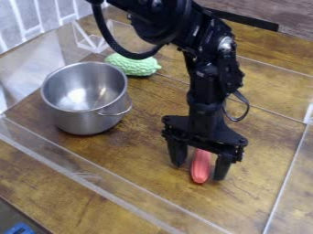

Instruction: Move the pink spoon to the left

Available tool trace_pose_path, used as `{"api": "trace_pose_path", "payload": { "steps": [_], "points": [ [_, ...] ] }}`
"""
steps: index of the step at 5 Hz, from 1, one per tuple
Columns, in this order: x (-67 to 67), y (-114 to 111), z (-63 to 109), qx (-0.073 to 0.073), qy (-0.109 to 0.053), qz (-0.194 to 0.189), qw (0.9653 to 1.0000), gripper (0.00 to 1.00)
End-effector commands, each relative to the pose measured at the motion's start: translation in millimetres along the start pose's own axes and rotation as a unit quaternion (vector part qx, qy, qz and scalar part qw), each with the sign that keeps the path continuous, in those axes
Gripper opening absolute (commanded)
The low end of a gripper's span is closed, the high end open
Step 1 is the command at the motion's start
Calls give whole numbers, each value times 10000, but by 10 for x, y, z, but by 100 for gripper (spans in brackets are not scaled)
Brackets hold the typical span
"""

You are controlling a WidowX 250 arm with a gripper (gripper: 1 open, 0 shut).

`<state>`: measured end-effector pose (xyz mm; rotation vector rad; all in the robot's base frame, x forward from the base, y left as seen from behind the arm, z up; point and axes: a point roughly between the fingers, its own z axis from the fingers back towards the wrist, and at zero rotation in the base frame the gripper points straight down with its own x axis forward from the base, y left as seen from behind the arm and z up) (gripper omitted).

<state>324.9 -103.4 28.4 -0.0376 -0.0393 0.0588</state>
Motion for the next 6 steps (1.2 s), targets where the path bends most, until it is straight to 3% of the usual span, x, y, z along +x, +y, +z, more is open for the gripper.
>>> {"api": "trace_pose_path", "payload": {
  "steps": [1, 6],
  "points": [
    [16, -90, 88, -88, -158, -112, 9998, 100],
    [45, -88, 77, -147, -193, -52, 9997, 100]
  ]
}}
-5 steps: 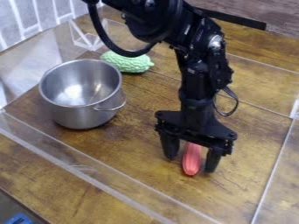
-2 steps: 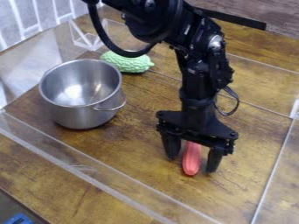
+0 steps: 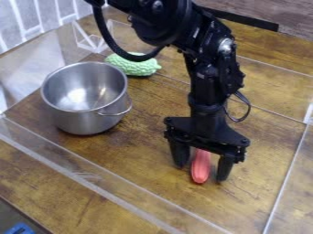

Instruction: Move the pink spoon to the left

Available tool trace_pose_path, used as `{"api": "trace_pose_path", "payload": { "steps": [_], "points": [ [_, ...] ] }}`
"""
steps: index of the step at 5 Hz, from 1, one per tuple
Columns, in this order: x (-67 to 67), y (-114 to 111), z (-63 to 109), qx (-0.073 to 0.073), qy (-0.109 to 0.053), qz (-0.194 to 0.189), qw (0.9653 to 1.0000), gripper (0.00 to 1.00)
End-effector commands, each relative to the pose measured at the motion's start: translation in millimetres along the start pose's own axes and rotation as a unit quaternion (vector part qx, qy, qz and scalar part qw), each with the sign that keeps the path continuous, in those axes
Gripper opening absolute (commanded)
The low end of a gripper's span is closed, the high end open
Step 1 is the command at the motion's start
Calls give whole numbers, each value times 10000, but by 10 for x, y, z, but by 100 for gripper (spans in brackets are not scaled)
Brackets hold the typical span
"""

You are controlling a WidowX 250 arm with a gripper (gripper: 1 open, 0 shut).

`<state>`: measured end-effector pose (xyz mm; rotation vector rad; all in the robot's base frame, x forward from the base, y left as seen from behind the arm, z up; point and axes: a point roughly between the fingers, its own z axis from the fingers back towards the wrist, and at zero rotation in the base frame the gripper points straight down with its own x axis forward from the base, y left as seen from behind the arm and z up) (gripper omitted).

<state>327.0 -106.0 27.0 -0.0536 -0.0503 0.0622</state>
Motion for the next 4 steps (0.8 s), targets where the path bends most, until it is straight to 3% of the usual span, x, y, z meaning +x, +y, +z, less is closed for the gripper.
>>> {"api": "trace_pose_path", "payload": {
  "steps": [1, 4],
  "points": [
    [33, -63, 97, -75, -146, -55, 9998, 100],
    [54, -60, 124, -99, -167, -10, 9998, 100]
  ]
}}
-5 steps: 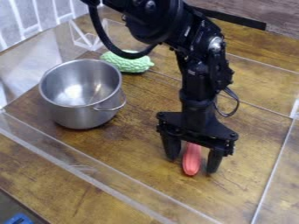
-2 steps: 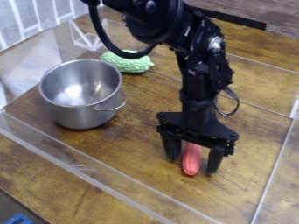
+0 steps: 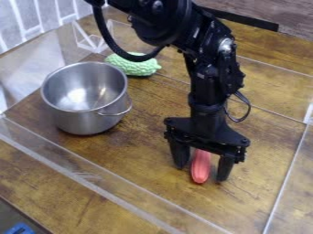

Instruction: Move the pink spoon to the left

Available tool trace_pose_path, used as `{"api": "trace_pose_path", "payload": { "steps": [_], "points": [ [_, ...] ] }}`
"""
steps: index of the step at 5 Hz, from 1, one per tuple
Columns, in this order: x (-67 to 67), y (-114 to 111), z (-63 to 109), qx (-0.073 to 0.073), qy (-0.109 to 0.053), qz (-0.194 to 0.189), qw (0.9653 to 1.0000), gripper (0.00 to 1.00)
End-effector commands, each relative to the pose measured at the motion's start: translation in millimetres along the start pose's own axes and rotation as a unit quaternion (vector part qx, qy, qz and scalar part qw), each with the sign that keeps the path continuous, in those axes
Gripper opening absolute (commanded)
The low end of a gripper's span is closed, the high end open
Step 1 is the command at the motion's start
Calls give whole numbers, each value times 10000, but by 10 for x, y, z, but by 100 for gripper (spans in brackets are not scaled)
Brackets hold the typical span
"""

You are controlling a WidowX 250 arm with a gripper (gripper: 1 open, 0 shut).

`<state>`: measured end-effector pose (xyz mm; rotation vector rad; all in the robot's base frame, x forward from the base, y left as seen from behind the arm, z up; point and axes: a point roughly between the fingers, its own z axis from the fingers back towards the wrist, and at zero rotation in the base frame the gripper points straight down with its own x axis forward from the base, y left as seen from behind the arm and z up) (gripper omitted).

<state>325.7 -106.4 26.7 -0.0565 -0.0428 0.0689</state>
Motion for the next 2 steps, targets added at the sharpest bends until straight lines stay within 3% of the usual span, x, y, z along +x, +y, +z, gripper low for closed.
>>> {"api": "trace_pose_path", "payload": {
  "steps": [1, 2],
  "points": [
    [74, -57, 137, -96, -209, -30, 9997, 100],
    [81, -55, 144, -106, -217, -14, 9997, 100]
  ]
}}
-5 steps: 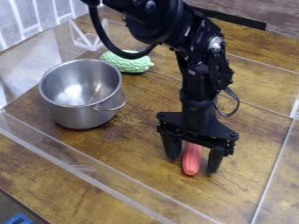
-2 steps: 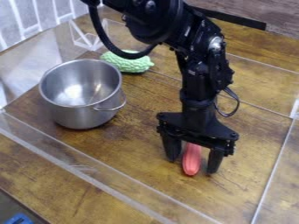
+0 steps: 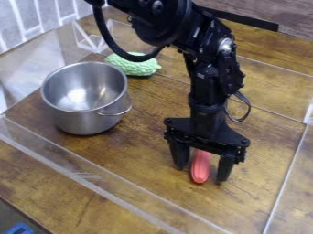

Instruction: Move the pink spoon to the left

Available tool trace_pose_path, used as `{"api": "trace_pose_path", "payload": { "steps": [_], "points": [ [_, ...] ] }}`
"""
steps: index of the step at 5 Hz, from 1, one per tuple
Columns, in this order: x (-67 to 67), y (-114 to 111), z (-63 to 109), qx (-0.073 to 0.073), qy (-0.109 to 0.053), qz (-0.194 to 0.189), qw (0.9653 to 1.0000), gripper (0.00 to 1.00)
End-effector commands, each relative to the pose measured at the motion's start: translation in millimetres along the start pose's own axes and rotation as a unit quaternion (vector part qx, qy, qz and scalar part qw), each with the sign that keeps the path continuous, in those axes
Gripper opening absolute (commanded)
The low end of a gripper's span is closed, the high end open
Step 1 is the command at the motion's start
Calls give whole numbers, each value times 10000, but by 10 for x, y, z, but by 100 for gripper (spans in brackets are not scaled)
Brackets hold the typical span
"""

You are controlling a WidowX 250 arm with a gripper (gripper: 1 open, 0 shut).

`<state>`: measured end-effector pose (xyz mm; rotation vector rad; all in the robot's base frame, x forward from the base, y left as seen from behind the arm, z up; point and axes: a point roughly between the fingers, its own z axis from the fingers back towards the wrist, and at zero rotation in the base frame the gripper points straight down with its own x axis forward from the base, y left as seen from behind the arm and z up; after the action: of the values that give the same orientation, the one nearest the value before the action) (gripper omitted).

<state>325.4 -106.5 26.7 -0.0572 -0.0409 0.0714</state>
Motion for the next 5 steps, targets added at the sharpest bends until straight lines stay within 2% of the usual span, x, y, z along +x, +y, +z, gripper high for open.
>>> {"api": "trace_pose_path", "payload": {
  "steps": [1, 3, 4, 5],
  "points": [
    [91, -53, 155, -111, -233, -10, 9997, 100],
    [105, -49, 169, -129, -249, 21, 9996, 100],
    [117, -46, 173, -141, -263, 34, 9995, 0],
    [126, -37, 210, -94, -233, 12, 9997, 0]
  ]
}}
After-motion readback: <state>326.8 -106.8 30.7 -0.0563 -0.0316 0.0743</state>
